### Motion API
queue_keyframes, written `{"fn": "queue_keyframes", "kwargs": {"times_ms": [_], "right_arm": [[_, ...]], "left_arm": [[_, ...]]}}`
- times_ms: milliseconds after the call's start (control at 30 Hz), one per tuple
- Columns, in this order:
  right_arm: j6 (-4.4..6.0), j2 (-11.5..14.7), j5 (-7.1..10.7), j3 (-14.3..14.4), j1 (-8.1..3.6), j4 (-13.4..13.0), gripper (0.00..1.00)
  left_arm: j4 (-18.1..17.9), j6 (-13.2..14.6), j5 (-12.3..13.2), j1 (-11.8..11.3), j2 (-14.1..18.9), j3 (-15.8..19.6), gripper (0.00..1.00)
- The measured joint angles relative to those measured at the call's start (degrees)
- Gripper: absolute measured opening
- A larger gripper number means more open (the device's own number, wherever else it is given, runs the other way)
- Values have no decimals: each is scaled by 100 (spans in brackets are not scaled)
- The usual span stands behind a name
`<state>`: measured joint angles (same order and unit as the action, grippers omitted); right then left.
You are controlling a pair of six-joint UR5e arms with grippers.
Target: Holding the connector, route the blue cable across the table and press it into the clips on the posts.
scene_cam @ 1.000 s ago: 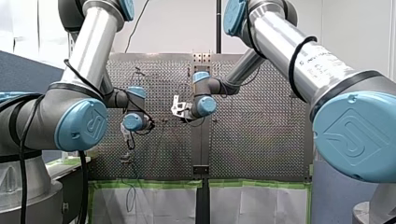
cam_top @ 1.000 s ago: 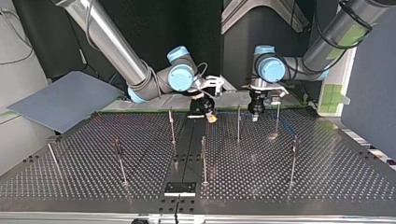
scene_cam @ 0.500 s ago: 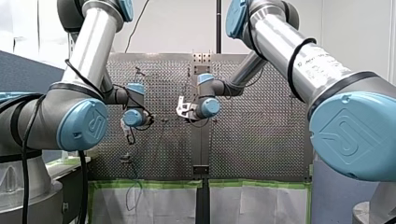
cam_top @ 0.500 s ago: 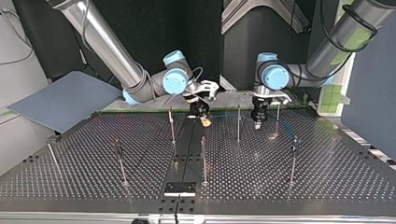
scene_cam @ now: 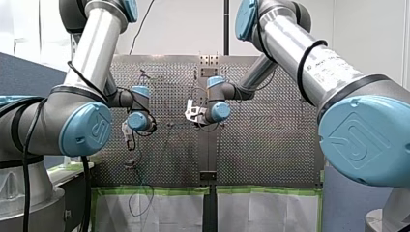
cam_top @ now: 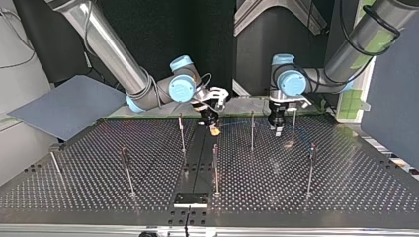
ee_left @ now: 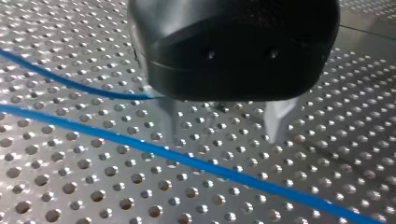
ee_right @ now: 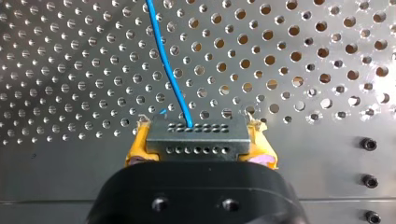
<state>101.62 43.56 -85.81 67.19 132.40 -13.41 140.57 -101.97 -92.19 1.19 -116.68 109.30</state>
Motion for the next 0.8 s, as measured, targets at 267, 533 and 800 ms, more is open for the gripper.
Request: {"fn": "queue_keyframes", "kwargs": {"times_ms": [267,533,800], "right_arm": [[-12,2,10,1,-48,109,0],[-26,5,11,1,-112,249,0],[-26,8,11,9,-159,353,0]], "left_arm": [[371,264,-51,106,81,123,100],[352,253,-72,223,438,496,100],[258,194,-215,365,844,903,100]]}}
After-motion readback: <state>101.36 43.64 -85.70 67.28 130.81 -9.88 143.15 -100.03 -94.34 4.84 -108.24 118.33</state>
